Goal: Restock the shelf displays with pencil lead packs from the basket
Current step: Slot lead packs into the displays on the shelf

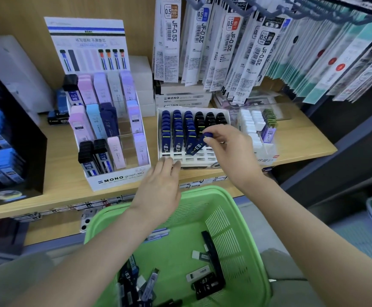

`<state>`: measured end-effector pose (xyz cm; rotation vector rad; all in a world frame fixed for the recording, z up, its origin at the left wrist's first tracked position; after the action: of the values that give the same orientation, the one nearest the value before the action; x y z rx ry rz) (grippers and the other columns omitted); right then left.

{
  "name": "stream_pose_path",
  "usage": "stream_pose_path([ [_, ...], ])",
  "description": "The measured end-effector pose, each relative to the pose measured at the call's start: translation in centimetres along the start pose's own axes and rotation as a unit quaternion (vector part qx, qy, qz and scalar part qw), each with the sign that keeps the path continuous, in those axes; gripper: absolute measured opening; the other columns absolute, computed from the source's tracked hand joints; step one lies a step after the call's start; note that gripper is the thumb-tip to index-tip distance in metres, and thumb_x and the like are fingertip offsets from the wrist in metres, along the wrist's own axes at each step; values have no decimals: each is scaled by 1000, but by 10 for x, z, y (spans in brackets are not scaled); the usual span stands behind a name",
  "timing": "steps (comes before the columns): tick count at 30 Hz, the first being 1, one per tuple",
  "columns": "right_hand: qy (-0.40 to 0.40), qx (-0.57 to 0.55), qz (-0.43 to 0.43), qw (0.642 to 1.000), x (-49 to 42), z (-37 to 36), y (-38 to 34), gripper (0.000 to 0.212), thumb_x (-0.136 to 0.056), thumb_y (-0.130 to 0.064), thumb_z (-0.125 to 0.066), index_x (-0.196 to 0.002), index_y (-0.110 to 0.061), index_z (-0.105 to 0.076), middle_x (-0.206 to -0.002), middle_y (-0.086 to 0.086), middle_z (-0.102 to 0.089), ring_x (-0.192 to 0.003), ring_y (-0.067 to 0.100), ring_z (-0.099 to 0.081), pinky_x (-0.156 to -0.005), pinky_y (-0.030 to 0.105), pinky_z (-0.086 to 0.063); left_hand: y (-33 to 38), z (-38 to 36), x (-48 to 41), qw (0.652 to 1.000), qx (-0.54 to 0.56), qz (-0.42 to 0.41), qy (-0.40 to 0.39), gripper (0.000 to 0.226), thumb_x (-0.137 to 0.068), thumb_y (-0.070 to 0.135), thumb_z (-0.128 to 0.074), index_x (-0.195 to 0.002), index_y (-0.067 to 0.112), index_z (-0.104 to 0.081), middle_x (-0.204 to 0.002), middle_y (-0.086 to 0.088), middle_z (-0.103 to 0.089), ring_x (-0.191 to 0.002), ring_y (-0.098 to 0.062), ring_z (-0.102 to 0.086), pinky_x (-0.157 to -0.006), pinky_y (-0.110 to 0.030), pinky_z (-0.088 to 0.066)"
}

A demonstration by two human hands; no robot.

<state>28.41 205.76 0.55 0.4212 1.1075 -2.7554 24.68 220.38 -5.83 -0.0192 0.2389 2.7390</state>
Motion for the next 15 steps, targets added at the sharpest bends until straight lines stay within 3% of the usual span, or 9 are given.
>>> stream_pose_path([
  [1,-12,18,10,1000,-2,-2,1,17,-92,-11,-58,-106,-14,-67,-96,-2,-63,-80,8,-57,-75,11,-45,0,-1,1,1000,-8,-3,3,62,-91,19,-53,-145,2,-29,-139,-12,-38,-135,-27,-32,-112,-34,-26],
  [3,-29,49,28,998,-5,-5,2,18,-93,-12,-57,-107,-14,-67,-95,-4,-59,-84,15,-59,-80,26,-49,2,-3,4,999,-21,-18,40,64,-71,19,-75,-128,-1,-54,-116,-13,-58,-113,-28,-56,-92,-36,-48],
  [5,-37,61,49,996,-7,-4,2,19,-93,-11,-56,-108,-12,-67,-94,-4,-57,-84,17,-59,-80,30,-49,5,-6,6,997,-21,-27,73,63,-57,19,-82,-115,0,-64,-99,-10,-62,-95,-25,-63,-76,-34,-54],
  [12,-113,80,118,983,-15,-4,-4,19,-91,-7,-57,-107,-9,-68,-90,-5,-55,-76,9,-50,-71,8,-35,9,-8,8,997,-7,-22,77,64,-60,16,-80,-119,1,-61,-102,-11,-60,-98,-26,-62,-80,-36,-54],
  [15,-121,93,132,979,-18,-5,-7,20,-92,-8,-56,-109,-8,-67,-95,0,-59,-78,10,-49,-74,18,-40,8,-2,10,997,6,-27,71,57,-67,14,-76,-120,3,-60,-108,-10,-59,-102,-26,-60,-85,-35,-52],
])
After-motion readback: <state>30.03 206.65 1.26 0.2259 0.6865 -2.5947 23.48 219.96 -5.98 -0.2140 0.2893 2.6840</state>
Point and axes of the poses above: each hand's wrist, its own x-axis away from the middle knuckle, its own z-axis out of the back of the hand, y = z × x, the point moved 4 cm from there along -x, towards the middle knuckle
